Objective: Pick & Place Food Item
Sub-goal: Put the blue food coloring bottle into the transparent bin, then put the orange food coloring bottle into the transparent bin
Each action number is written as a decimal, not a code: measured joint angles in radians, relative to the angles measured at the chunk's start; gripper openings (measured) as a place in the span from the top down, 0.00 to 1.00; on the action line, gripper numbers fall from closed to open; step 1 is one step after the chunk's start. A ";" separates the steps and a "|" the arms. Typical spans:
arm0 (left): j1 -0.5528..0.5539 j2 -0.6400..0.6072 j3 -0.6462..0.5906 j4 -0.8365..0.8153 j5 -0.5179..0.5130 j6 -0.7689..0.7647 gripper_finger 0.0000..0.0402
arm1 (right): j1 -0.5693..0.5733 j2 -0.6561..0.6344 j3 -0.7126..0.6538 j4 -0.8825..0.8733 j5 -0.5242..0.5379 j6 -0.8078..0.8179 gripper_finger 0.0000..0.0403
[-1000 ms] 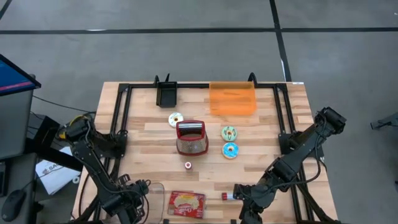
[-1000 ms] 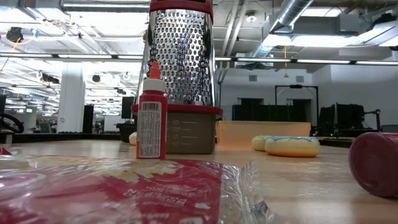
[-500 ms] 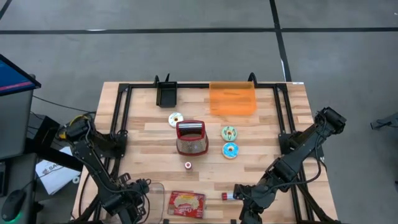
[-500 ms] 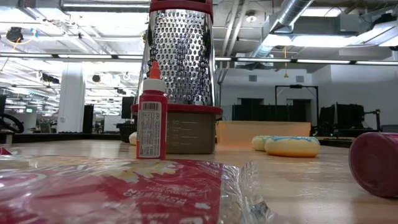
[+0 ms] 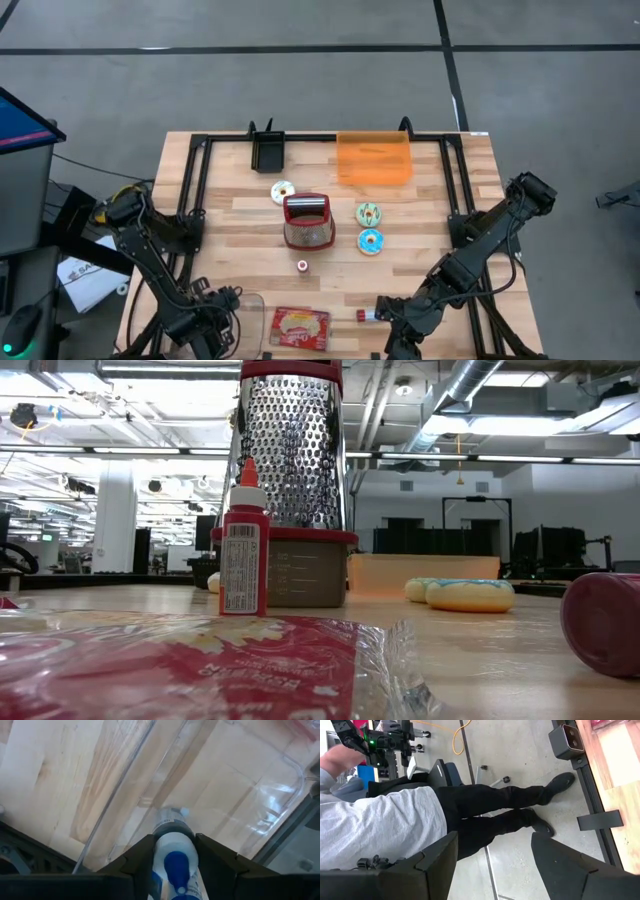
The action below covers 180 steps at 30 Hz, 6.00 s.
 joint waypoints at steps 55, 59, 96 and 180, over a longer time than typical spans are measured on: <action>0.138 -0.151 0.000 0.239 -0.235 0.366 0.60 | 0.024 -0.001 0.000 -0.016 0.136 -0.003 0.39; 0.202 -0.151 0.000 0.328 -0.278 0.524 0.60 | 0.047 -0.001 0.000 -0.018 0.182 0.026 0.39; 0.474 0.012 0.000 0.447 -0.491 0.060 0.47 | 0.256 -0.006 0.000 -0.152 0.550 0.228 0.39; -0.106 -0.075 0.051 0.036 -0.598 -0.335 0.92 | 0.204 -0.017 0.000 -0.189 0.645 0.256 0.39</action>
